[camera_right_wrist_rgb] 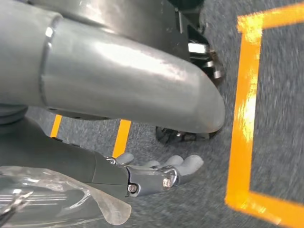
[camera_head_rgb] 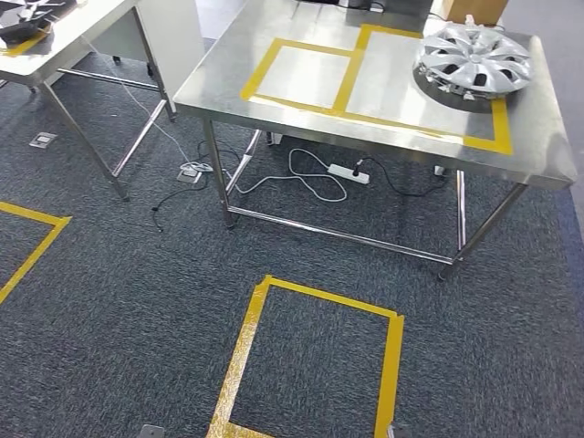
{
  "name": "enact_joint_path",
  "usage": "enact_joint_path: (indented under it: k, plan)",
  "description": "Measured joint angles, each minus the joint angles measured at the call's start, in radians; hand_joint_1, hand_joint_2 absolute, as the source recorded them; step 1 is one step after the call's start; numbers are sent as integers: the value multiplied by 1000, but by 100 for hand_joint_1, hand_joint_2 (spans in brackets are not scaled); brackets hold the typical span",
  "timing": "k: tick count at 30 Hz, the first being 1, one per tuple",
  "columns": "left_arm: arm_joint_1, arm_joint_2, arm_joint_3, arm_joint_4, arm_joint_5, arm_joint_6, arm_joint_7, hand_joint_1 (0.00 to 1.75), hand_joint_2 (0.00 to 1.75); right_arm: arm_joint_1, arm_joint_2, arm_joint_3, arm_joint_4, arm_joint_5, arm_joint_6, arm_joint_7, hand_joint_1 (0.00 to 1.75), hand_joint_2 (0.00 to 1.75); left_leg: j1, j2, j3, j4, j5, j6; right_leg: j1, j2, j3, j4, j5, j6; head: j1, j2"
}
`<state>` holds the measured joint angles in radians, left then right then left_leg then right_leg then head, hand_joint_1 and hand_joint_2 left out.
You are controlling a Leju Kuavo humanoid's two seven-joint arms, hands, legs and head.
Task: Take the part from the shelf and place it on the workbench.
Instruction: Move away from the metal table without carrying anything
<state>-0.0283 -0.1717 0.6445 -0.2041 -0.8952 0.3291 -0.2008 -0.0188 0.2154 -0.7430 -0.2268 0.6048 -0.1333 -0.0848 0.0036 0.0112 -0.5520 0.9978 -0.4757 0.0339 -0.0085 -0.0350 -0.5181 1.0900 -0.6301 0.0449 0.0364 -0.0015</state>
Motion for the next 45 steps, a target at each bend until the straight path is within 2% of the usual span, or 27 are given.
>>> enact_joint_path:
  k: [2, 3, 4, 6, 7, 9, 11, 13, 14, 16, 18, 19, 21, 23, 25, 27, 29, 31, 33, 34, 35, 36, 38, 40, 42, 43, 45]
  plan:
    - [-4, -1, 0, 0, -4, 1, -1, 0, 0, 3, 0, 2, 2, 3, 1, 1, 0, 0, -3, -27, -1, 1, 1, 4, -1, 27, -75, 136, -40, 0, 3, 0]
    - [-4, -1, 0, 0, -5, 1, -1, 0, 0, 4, -1, 3, 2, 5, 1, 2, 0, 0, -4, -41, -1, 1, 2, 4, -1, 32, -99, 169, -34, 0, 4, 0]
    - [-3, -1, 0, 0, -5, 2, -2, 0, 0, 4, -1, 4, 2, 8, 1, 2, 0, 0, -5, -55, 0, 2, 2, 4, -1, 34, -105, 161, -9, -1, 4, 0]
    - [-3, -1, 0, 0, -5, 3, -3, 0, 0, 3, -1, 6, 2, 11, 1, 2, 0, 0, -5, -83, 1, 4, 1, 4, -1, 54, -69, 49, 75, -7, 4, 0]
    - [-4, -1, 0, 0, -5, 3, -4, 0, 0, 3, -1, 7, 3, 13, 1, 2, 0, 0, -7, -95, 0, 7, 1, 3, -3, 79, -46, -13, 104, -10, 3, 0]
    - [-6, -1, 0, 0, -5, 3, -5, 0, 0, 2, -2, 8, 3, 15, 1, 2, 0, 0, -6, -118, -10, 12, 4, -4, -6, 117, -14, -86, 121, -14, 2, 0]
    - [-5, -1, 0, 0, -5, 3, -6, 0, 0, 2, -3, 10, 4, 17, 2, 2, 0, 0, -3, -139, -21, 14, 10, -16, -7, 113, -5, -98, 117, -18, 2, 0]
    - [-1, 0, 0, 0, -5, 3, -7, 0, 0, 2, -3, 12, 4, 19, 2, 1, 0, 0, -3, -117, -32, 30, 0, -27, -9, 89, -4, -102, 122, -28, 0, 0]
    - [-1, 0, 0, 0, -5, 3, -8, 0, 0, 2, -3, 13, 4, 19, 2, 0, 0, 0, -4, -91, -46, 61, -21, -32, -11, 74, -2, -105, 124, -33, -4, 0]
    - [-5, 0, 0, 0, -5, 4, -9, 0, 0, 4, -3, 13, 4, 19, 2, 0, 0, 0, -2, -37, -98, 178, -86, -41, -10, 42, -2, -106, 124, -39, -10, 0]
    - [-6, 0, 0, 0, -5, 3, -10, 0, 0, 5, -3, 13, 4, 19, 1, 0, 0, 0, 4, -23, -143, 285, -125, -49, -9, 7, -2, -105, 122, -40, -10, 0]
    - [-5, 0, 0, 0, -5, 3, -10, 0, 0, 4, -3, 13, 4, 19, 1, 0, 0, 0, 7, -20, -143, 292, -118, -51, -9, -8, -2, -105, 121, -40, -10, 0]
    - [-2, 1, 0, 0, -5, 3, -10, 0, 0, 3, -3, 14, 4, 19, 2, 0, 0, 0, 11, -3, -89, 195, -58, -53, -9, -34, 2, -105, 118, -37, -10, 0]
    - [-5, 1, 0, 0, -6, 4, -10, 0, 0, 2, -3, 14, 4, 20, 3, 0, 0, 0, 5, 39, -21, 66, -15, -48, -5, -57, 5, -104, 114, -28, -11, 0]
    - [-7, 0, 0, 0, -6, 4, -10, 0, 0, 1, -3, 15, 4, 21, 3, 0, 0, 0, -3, 58, -1, 17, -11, -36, -1, -77, 9, -103, 110, -18, -9, 0]
    - [-3, 0, 0, 0, -6, 4, -10, 0, 0, -2, -3, 15, 4, 23, 3, 1, 0, 0, -5, 38, -6, 13, -9, -22, -4, -88, 13, -104, 107, -6, -8, 0]
    - [-1, 1, 0, 0, -6, 3, -10, 0, 0, -4, -3, 16, 4, 25, 3, 2, 0, 0, -3, 19, -7, 9, -3, -8, -9, -45, -1, -72, 77, 4, -7, 0]
    - [-3, 0, 0, 0, -6, 2, -10, 0, 0, -3, -3, 17, 4, 30, 4, 4, 0, 0, -2, -3, -9, 7, 2, 2, -11, 13, -56, 46, 11, 6, -4, 0]
    - [-5, -2, 0, 0, -6, 0, -11, 0, 0, 2, -4, 20, 4, 37, 4, 8, 0, 0, -4, -29, -11, 7, 3, 5, -9, 31, -121, 177, -34, 3, -2, 0]
    - [-4, -2, 0, 0, -6, 0, -11, 0, 0, 3, -5, 22, 4, 41, 4, 9, 0, 0, -5, -44, -11, 8, 4, 6, -8, 33, -135, 198, -27, 1, -2, 0]
    - [-4, -2, 0, 0, -6, -1, -12, 0, 0, 4, -6, 24, 4, 46, 3, 10, 0, 0, -6, -58, -11, 8, 4, 6, -7, 35, -131, 179, -2, -2, -3, 0]
    - [-3, -2, 0, 0, -6, -2, -12, 0, 0, 4, -7, 26, 4, 50, 3, 10, 0, 0, -6, -74, -10, 10, 4, 5, -6, 44, -108, 121, 39, -6, -3, 0]
    - [-4, -4, 0, 0, -6, -5, -12, 0, 0, 4, -8, 29, 4, 55, 2, 10, 0, 0, -6, -102, -13, 16, 3, 3, -9, 91, -49, -15, 101, -13, -3, 0]
    - [-6, -5, 0, 0, -6, -6, -13, 0, 0, 3, -9, 31, 6, 55, 1, 11, 0, 0, -4, -126, -23, 21, 5, -6, -10, 124, -19, -81, 111, -17, -4, 0]
    - [-4, -5, 0, 0, -7, -7, -13, 0, 0, 3, -10, 32, 7, 59, 0, 11, 0, 0, 0, -147, -33, 21, 11, -19, -9, 108, -12, -90, 111, -22, -4, 0]
    - [-2, -5, 0, 0, -7, -7, -14, 0, 0, 3, -10, 33, 7, 65, -2, 12, 0, 0, 0, -142, -37, 26, 8, -24, -10, 95, -8, -94, 115, -27, -4, 0]
    - [-2, -4, 1, 0, -9, -7, -14, 0, 0, 4, -11, 41, 7, 83, -5, 13, 0, 0, -2, -96, -63, 84, -29, -33, -12, 66, -3, -101, 119, -36, -10, 0]
